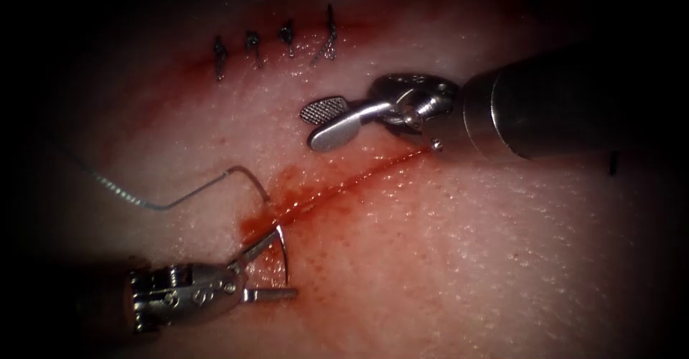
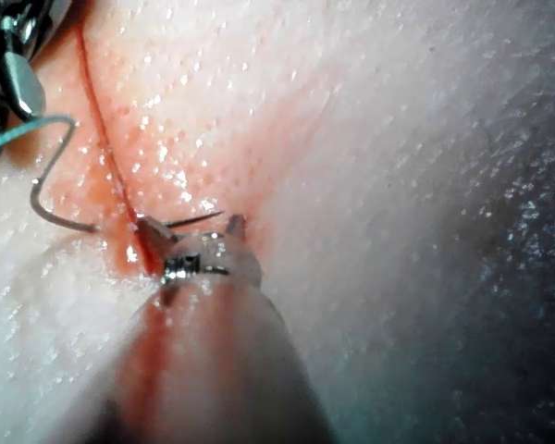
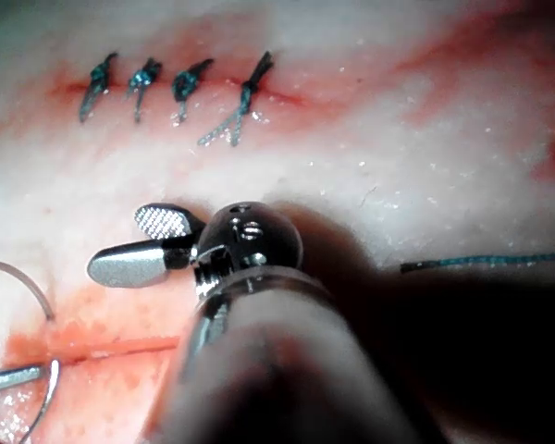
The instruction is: Wound Closure
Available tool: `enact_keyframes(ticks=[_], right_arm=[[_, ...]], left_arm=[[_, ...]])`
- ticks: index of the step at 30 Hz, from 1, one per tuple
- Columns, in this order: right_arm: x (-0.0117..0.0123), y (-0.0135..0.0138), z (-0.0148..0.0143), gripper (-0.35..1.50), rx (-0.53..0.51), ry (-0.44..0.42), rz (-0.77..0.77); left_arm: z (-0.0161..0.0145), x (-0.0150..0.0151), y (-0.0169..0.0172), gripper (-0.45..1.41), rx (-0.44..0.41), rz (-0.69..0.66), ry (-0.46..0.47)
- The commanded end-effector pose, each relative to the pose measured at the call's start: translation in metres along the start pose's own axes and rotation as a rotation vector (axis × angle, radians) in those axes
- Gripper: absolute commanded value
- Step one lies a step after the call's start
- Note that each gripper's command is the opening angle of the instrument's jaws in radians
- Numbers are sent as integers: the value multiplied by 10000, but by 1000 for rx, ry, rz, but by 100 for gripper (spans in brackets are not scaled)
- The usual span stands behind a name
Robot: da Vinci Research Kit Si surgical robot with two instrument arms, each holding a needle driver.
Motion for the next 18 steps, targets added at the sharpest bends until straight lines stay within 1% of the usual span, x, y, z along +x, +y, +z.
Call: enact_keyframes(ticks=[1, 7, 13, 15, 18], right_arm=[[-5, 3, 9, 84, 3, -1, 0], [-8, 3, 11, 83, 1, 0, -2], [-10, 4, 13, 83, -1, 1, -11], [-10, 4, 13, 81, -1, 1, -10], [-10, 3, 13, 81, -1, 1, -10]], left_arm=[[10, -1, 6, 78, 8, 8, -5], [11, 4, -4, 76, 32, 50, -11], [17, 9, -4, 72, 23, 73, 1], [20, 7, -5, 67, 20, 75, 4], [20, 6, -7, 51, 19, 75, 4]])
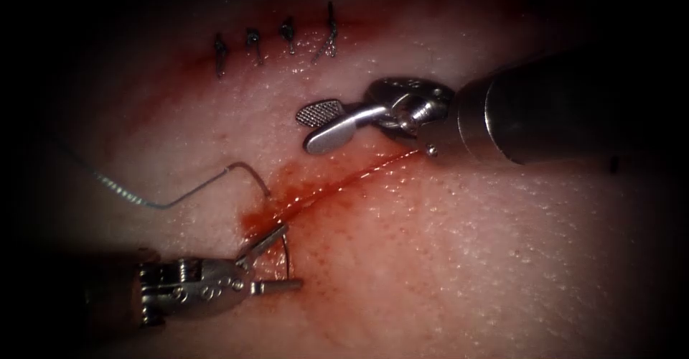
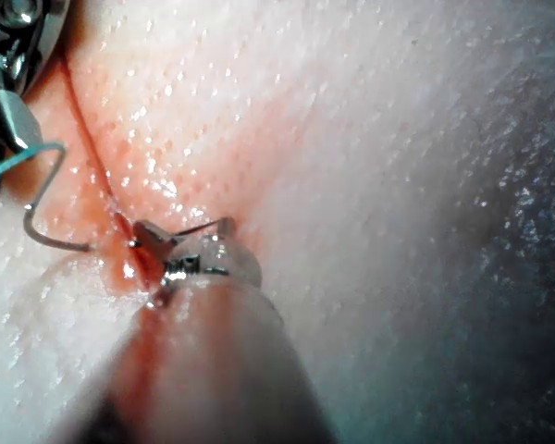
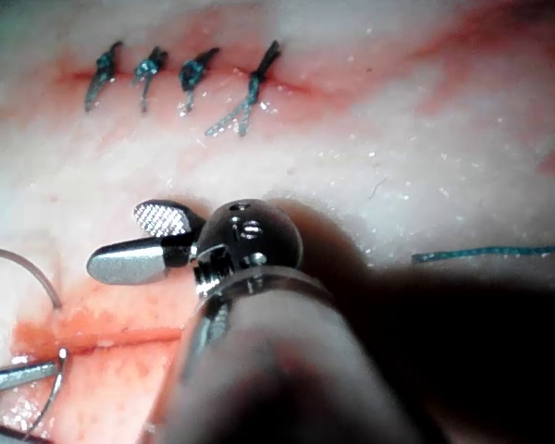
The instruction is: Wound Closure
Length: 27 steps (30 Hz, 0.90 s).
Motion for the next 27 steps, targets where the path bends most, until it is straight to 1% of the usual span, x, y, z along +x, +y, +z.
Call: enact_keyframes(ticks=[1, 3, 4, 5, 6, 7, 11, 17, 21, 23, 27], right_arm=[[-5, 2, 8, 81, 3, 0, 0], [-5, 2, 9, 81, 2, 0, 0], [-5, 2, 9, 79, 2, 0, 0], [-5, 2, 9, 79, 2, 0, 0], [-5, 3, 9, 79, 2, 0, 0], [-5, 3, 9, 79, 2, 0, 0], [-5, 2, 9, 79, 2, 0, 0], [-5, 2, 9, 78, 1, 1, -6], [-5, 2, 9, 76, 2, 1, -6], [-5, 1, 9, 71, 2, 1, -5], [-6, 0, 9, 66, 2, 1, -5]], left_arm=[[7, 0, 8, 42, -5, -2, 1], [6, 1, 6, 19, -5, -4, 4], [5, 2, 5, 4, -8, -4, 5], [4, 3, 4, -22, -13, -5, 13], [4, 4, 3, -40, -19, -6, 21], [3, 5, 3, -45, -24, -6, 29], [1, 8, 0, -45, -47, -14, 56], [-3, 14, -6, -45, -65, -81, 91], [-13, 27, -14, -45, -80, -202, 146], [-18, 35, -16, -45, -94, -266, 166], [-28, 51, -15, -45, -170, -408, 224]])
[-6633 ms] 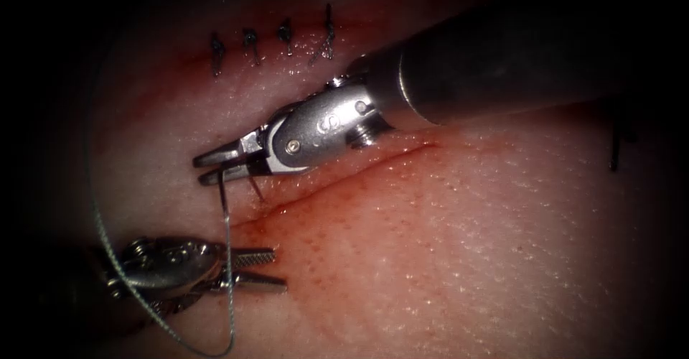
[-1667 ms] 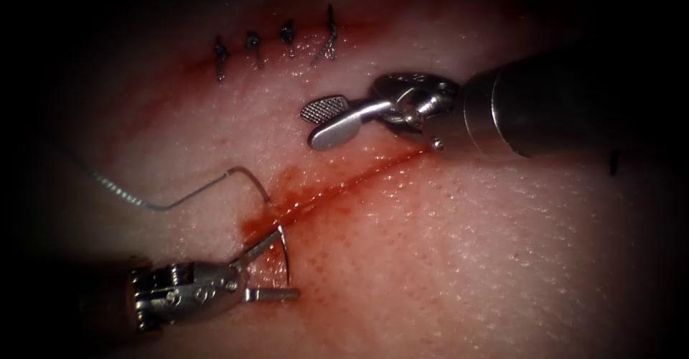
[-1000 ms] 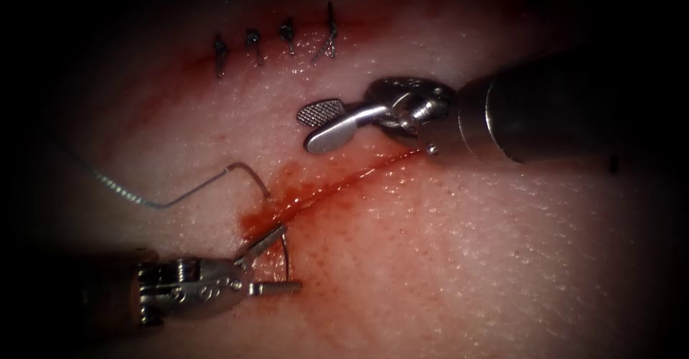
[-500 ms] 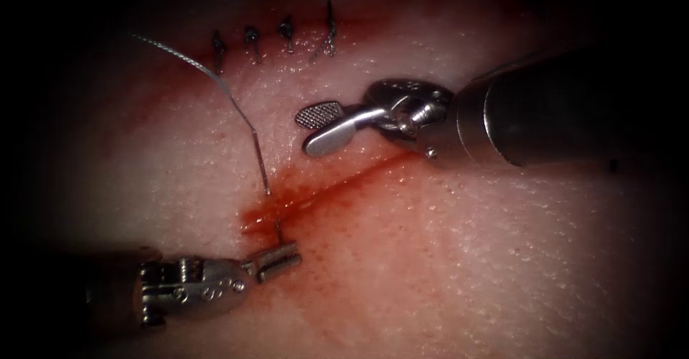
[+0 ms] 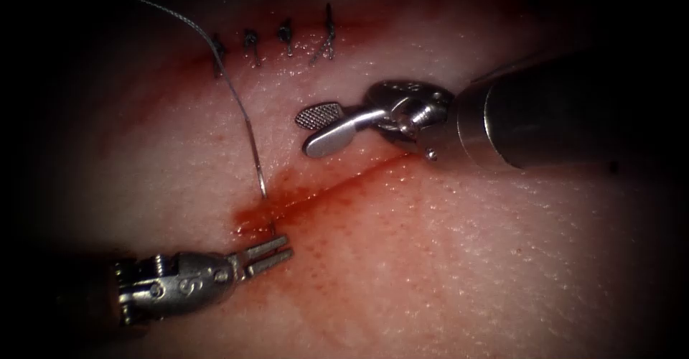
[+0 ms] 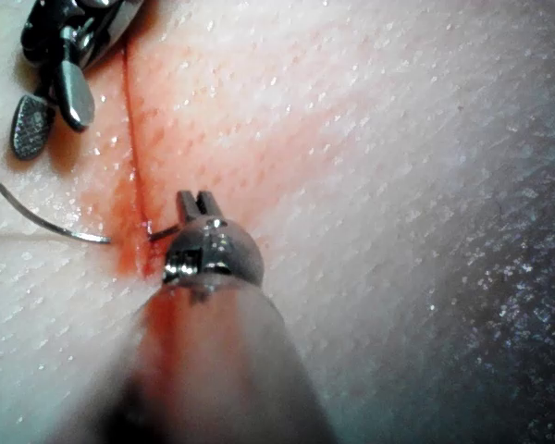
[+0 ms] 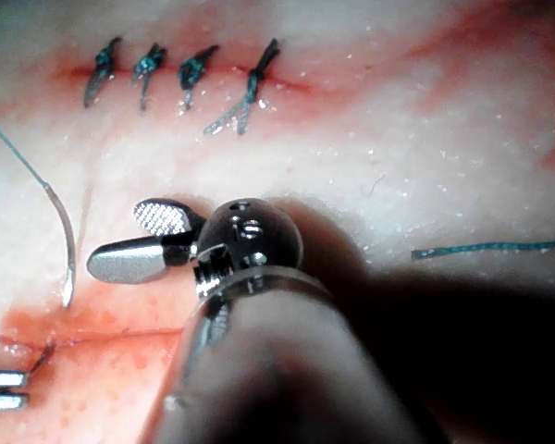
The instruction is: Wound Closure
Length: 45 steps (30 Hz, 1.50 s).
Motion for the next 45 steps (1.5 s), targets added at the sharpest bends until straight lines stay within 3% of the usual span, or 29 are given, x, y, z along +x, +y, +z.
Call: enact_keyframes(ticks=[1, 8, 13, 18, 23, 24, 32, 34, 36, 37, 38, 39, 41, 43, 45], right_arm=[[-5, 1, 8, 64, 3, 0, 1], [-4, -4, 9, 54, 5, 2, 12], [-4, -5, 9, 41, 6, 1, 31], [-7, -8, 10, 51, 7, -1, 108], [-11, -12, 11, 56, 10, -5, 144], [-11, -13, 11, 56, 12, -9, 168], [-15, -19, 12, 29, 24, -29, 282], [-15, -21, 12, 24, 27, -34, 289], [-11, -23, 11, 24, 28, -33, 293], [-9, -24, 10, 12, 29, -32, 236], [-3, -27, 5, -18, 35, -23, 83], [-3, -27, 5, -18, 35, -23, 83], [14, -32, 1, -32, 33, -16, -84], [19, -34, 0, -25, 35, -27, -114], [33, -40, -2, 22, 52, -72, -119]], left_arm=[[7, -2, 9, -45, -30, -34, 11], [9, 19, 29, -45, -196, -321, 73], [2, 29, 28, -45, -226, -432, 105], [-12, 43, 30, -45, -287, -565, 138], [-28, 64, 45, -45, -417, -725, 206], [-33, 71, 52, -45, -476, -766, 230], [-49, 101, 66, -45, -650, -835, 312], [-52, 108, 66, -45, -651, -852, 314], [-57, 115, 62, -45, -613, -770, 349], [-58, 116, 60, -45, -595, -743, 366], [-59, 120, 54, -45, -535, -683, 374], [-59, 120, 54, -45, -535, -683, 374], [-61, 126, 39, -45, -424, -587, 380], [-62, 128, 34, -45, -384, -563, 384], [-63, 133, 23, -45, -324, -535, 395]])
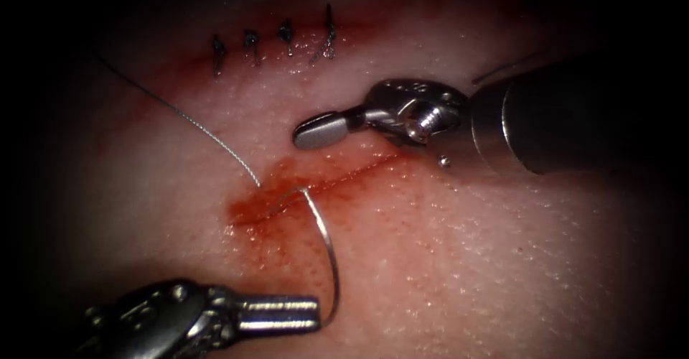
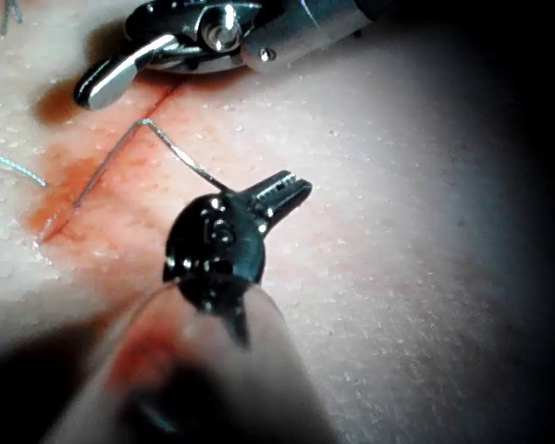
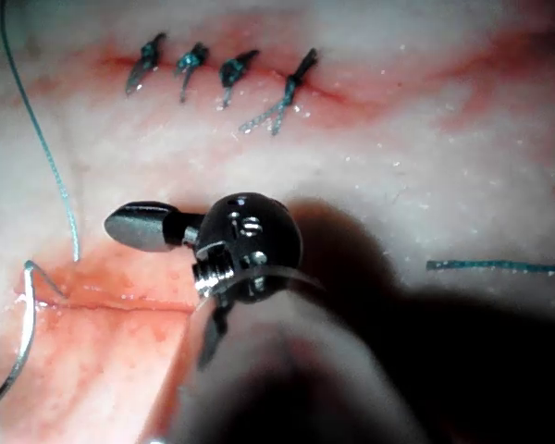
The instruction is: Wound Closure
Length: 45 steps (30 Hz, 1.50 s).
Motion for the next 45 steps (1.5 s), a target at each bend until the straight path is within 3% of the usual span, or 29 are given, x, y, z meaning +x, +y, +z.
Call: enact_keyframes(ticks=[1, 2, 4, 7, 9, 13, 15, 16, 18, 21, 23, 29, 36, 41, 45], right_arm=[[10, 0, 7, 56, 6, -15, -10], [16, -2, 6, 64, 4, -19, -22], [20, -6, 4, 61, 3, -23, -16], [21, -11, 1, 39, 12, -27, -12], [23, -15, -3, 39, 3, -26, -7], [28, -16, -7, 42, -23, -40, -2], [30, -16, -9, 47, -25, -45, -7], [31, -16, -11, 51, -28, -43, 65], [35, -19, -17, 41, -34, -42, 223], [38, -21, -20, 39, -41, -46, 263], [42, -24, -22, 61, -66, -73, 267], [44, -29, -30, 84, -151, -165, 274], [46, -35, -28, 101, -140, -138, 370], [49, -41, -25, 101, -134, -130, 401], [55, -45, -22, 91, -120, -100, 434]], left_arm=[[5, 0, -5, -45, 29, 37, 10], [4, 5, -8, -45, 49, 62, 12], [1, 18, -14, -45, 94, 100, 22], [-1, 43, -26, -45, 168, 161, 38], [4, 68, -33, -45, 225, 213, 45], [12, 80, -36, -45, 225, 248, 37], [16, 76, -36, -45, 222, 259, 36], [19, 67, -36, -45, 220, 278, 23], [23, 48, -37, -45, 246, 302, -43], [27, 36, -38, -45, 267, 332, -91], [31, 26, -39, -45, 285, 360, -129], [41, 16, -39, -45, 308, 432, -179], [45, 10, -43, -45, 370, 529, -235], [45, 2, -50, -45, 408, 547, -272], [47, -5, -53, -45, 436, 576, -290]])
